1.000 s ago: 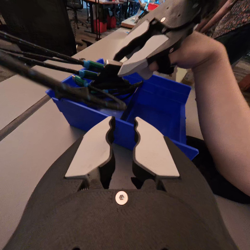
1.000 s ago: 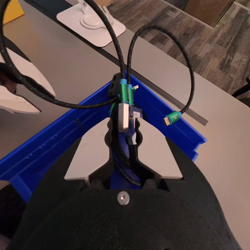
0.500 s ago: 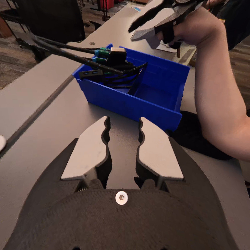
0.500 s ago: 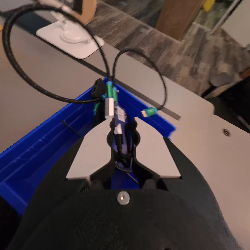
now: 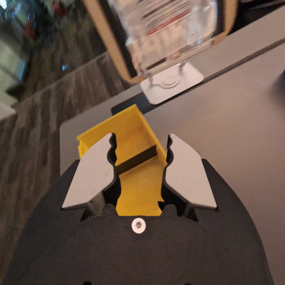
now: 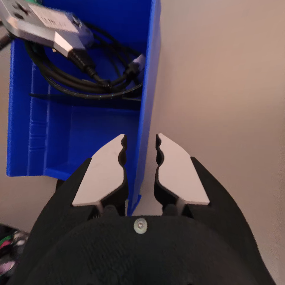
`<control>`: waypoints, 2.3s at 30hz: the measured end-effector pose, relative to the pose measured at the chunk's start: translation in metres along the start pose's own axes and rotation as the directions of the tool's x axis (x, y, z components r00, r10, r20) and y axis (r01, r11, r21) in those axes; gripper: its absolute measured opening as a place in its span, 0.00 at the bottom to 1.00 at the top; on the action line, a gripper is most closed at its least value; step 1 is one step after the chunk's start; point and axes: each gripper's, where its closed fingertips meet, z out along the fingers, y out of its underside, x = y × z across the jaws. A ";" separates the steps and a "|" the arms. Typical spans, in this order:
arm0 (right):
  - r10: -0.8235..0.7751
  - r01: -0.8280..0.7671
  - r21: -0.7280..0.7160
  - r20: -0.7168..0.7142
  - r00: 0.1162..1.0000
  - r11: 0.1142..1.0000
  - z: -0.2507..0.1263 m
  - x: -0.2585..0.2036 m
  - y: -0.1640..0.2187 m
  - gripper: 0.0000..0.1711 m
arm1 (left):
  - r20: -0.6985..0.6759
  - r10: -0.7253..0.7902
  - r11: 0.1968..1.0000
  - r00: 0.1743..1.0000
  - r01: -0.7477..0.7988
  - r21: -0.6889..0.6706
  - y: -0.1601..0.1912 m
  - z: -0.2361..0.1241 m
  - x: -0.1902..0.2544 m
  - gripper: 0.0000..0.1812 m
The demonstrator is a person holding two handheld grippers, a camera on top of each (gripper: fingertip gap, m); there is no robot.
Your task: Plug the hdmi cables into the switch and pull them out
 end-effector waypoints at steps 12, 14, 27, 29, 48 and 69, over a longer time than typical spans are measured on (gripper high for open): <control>0.113 -0.123 -0.241 -0.055 0.992 0.963 0.049 -0.002 0.004 0.05 | 0.202 -0.440 0.773 0.875 0.484 -0.411 0.185 0.017 -0.127 0.33; 0.110 -0.122 -0.247 -0.063 0.992 0.961 0.050 -0.004 0.002 0.05 | 0.188 -0.446 0.742 0.875 0.479 -0.469 0.202 0.028 -0.125 0.33; 0.140 -0.144 -0.193 -0.037 0.989 0.971 0.046 -0.011 -0.015 0.13 | 0.069 -0.494 0.591 0.867 0.393 -0.704 0.261 0.057 -0.094 0.03; 0.131 -0.137 -0.103 -0.071 0.989 0.985 0.035 -0.007 -0.030 0.14 | 0.053 -0.471 0.600 0.881 0.364 -0.713 0.259 0.058 -0.090 0.03; -0.554 0.507 0.676 -0.173 0.814 0.534 -0.072 -0.199 -0.160 0.22 | -0.186 -0.342 0.548 0.921 0.035 -0.836 0.237 0.056 -0.022 0.07; -0.658 0.675 -0.084 0.163 0.735 0.733 0.124 -0.386 -0.010 0.33 | -0.195 -0.260 0.334 0.946 -0.101 -0.937 0.189 0.052 0.114 0.25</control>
